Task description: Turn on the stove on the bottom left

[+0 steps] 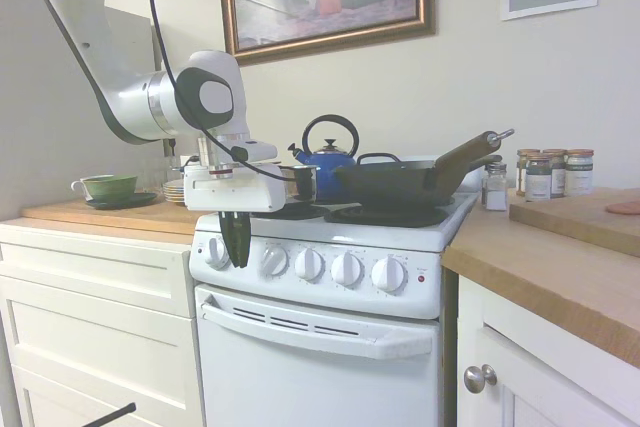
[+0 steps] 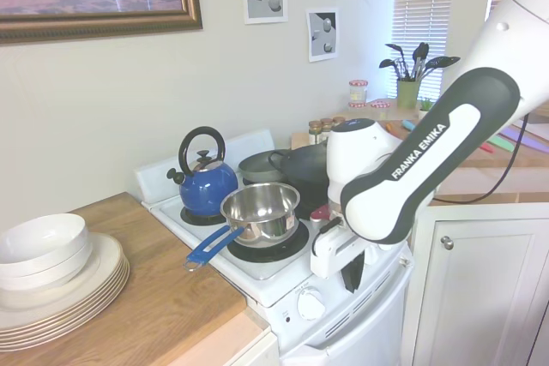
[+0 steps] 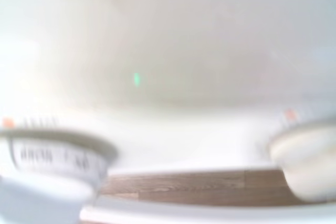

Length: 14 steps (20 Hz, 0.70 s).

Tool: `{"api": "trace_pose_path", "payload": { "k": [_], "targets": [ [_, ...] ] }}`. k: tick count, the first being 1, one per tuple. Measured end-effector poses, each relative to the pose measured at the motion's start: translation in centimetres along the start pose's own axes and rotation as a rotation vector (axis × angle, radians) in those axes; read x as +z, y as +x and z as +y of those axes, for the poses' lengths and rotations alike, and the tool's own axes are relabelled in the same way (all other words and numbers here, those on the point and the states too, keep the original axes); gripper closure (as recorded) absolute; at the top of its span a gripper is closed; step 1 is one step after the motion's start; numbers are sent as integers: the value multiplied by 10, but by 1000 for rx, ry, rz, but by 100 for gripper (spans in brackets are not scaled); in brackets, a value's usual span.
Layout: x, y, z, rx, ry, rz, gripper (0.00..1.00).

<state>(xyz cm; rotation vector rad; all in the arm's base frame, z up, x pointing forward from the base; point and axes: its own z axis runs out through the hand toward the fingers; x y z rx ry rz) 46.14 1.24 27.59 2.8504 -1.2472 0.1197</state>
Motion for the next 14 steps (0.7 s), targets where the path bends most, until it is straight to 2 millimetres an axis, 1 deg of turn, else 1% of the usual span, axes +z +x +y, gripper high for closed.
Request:
{"api": "trace_pose_path", "payload": {
  "k": [4, 9, 10, 14],
  "targets": [
    [-10, 0, 17, 56, 30, -5, 100],
    [-17, 5, 27, 87, 49, -7, 100],
    [-18, 6, 28, 91, 51, -7, 0],
    [-22, 7, 30, 83, 66, -9, 0]
  ]
}}
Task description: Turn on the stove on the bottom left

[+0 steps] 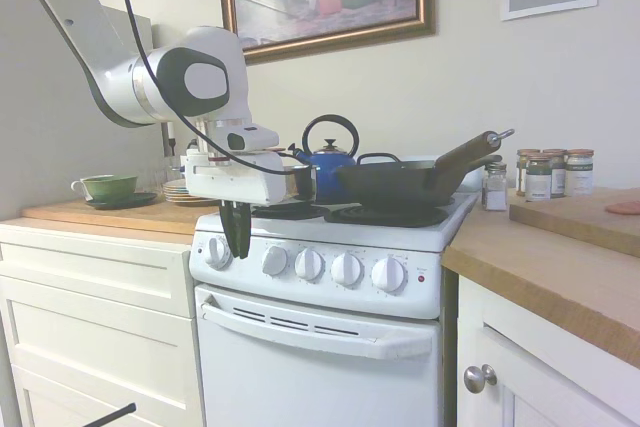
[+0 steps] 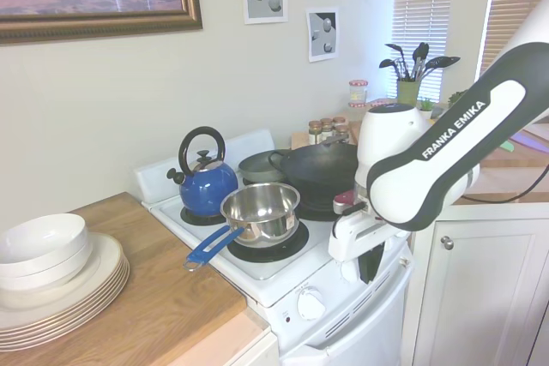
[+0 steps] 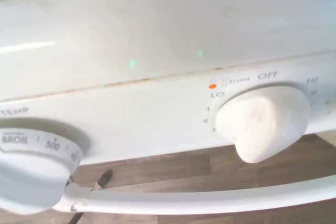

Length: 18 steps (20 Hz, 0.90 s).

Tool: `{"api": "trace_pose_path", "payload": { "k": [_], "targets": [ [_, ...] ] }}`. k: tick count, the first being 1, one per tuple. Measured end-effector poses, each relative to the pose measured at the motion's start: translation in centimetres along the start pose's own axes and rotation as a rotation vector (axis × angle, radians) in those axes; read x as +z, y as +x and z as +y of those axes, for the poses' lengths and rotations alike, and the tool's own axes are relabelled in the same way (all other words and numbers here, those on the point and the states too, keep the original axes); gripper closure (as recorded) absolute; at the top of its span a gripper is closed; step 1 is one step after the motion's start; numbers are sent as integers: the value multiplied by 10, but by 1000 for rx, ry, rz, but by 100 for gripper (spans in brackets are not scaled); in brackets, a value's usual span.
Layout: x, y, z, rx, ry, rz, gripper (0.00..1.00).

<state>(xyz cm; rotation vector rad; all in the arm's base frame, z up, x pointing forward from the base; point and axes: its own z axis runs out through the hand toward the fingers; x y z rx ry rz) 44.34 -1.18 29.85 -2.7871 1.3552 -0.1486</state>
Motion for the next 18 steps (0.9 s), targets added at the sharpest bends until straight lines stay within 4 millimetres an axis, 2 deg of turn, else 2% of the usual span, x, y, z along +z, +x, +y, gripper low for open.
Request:
{"api": "trace_pose_path", "payload": {
  "k": [18],
  "targets": [
    [-10, 8, 17, 11, 20, 0, 0]
  ]
}}
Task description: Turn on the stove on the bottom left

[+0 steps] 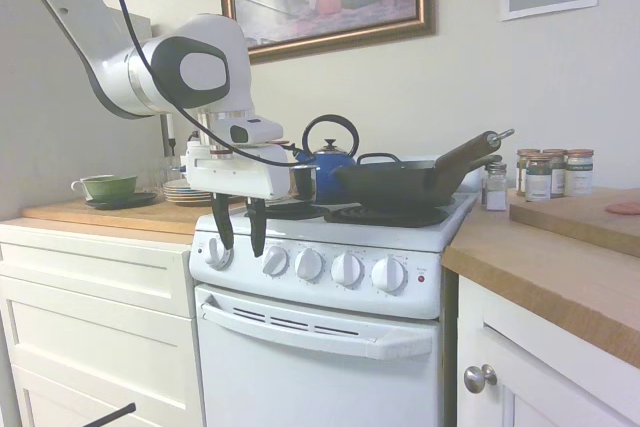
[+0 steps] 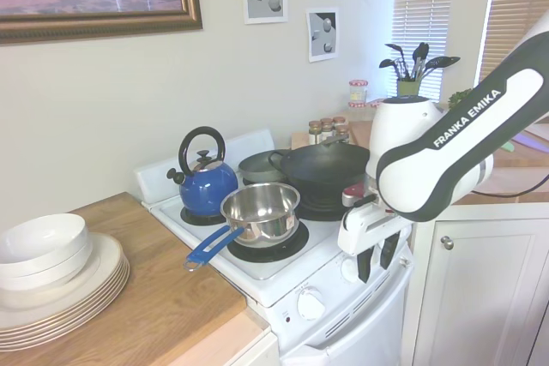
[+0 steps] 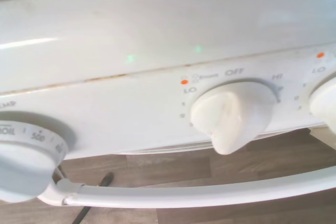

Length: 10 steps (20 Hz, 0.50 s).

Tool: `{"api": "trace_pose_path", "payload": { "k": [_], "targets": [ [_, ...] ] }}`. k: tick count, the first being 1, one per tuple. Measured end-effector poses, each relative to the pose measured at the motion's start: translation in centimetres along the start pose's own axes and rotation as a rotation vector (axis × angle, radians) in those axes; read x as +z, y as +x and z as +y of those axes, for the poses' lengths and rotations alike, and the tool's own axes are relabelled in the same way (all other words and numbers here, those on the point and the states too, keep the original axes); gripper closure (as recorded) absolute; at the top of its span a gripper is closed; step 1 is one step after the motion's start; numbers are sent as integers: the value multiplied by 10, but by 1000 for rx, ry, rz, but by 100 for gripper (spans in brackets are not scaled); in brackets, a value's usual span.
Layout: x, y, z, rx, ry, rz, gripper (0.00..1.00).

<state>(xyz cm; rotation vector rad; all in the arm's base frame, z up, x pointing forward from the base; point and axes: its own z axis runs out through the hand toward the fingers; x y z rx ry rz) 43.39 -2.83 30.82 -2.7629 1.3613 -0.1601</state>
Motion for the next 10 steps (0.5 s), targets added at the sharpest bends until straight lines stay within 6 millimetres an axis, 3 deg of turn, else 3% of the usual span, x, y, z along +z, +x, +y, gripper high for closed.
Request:
{"api": "trace_pose_path", "payload": {
  "k": [10],
  "targets": [
    [-7, 4, 4, 10, 9, 10, 0]
  ]
}}
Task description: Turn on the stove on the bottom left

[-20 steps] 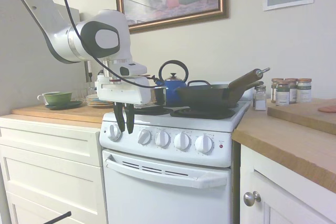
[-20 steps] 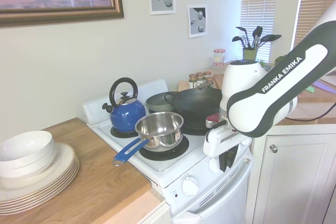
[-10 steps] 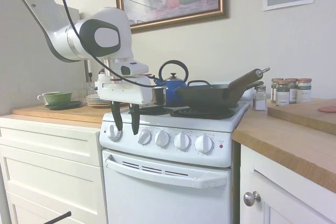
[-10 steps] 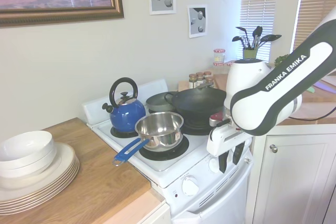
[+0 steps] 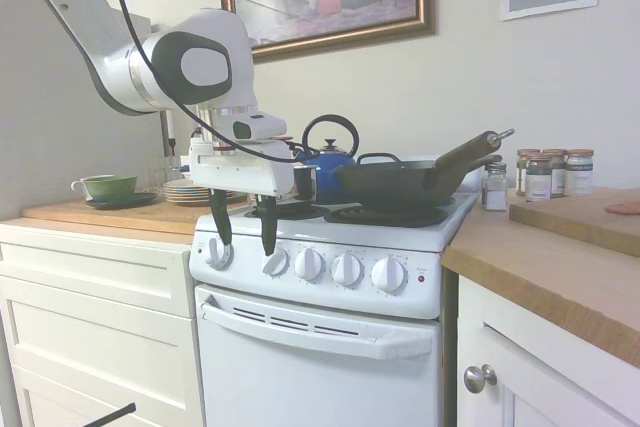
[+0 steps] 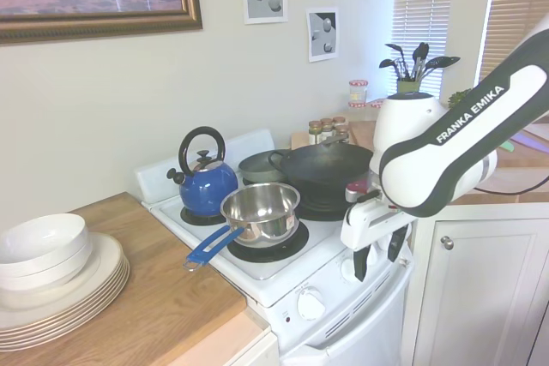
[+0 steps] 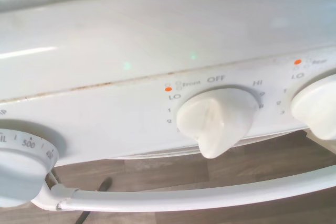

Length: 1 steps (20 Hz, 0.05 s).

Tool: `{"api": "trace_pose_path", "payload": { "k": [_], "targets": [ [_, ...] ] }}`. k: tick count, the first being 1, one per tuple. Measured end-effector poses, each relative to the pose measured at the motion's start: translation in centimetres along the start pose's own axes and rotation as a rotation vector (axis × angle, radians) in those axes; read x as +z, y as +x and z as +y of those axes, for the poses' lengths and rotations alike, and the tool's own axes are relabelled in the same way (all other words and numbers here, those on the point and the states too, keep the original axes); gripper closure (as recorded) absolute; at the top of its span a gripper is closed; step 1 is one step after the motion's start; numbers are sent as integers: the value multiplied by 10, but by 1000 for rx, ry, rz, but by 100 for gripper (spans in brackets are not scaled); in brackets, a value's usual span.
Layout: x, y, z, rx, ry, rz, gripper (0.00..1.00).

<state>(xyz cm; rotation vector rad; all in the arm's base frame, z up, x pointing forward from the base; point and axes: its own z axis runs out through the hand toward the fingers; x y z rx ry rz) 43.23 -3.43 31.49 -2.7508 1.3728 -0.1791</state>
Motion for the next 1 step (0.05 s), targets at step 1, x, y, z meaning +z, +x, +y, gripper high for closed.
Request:
{"api": "trace_pose_path", "payload": {
  "k": [1],
  "targets": [
    [-1, 0, 0, 0, 1, 1, 0]
  ]
}}
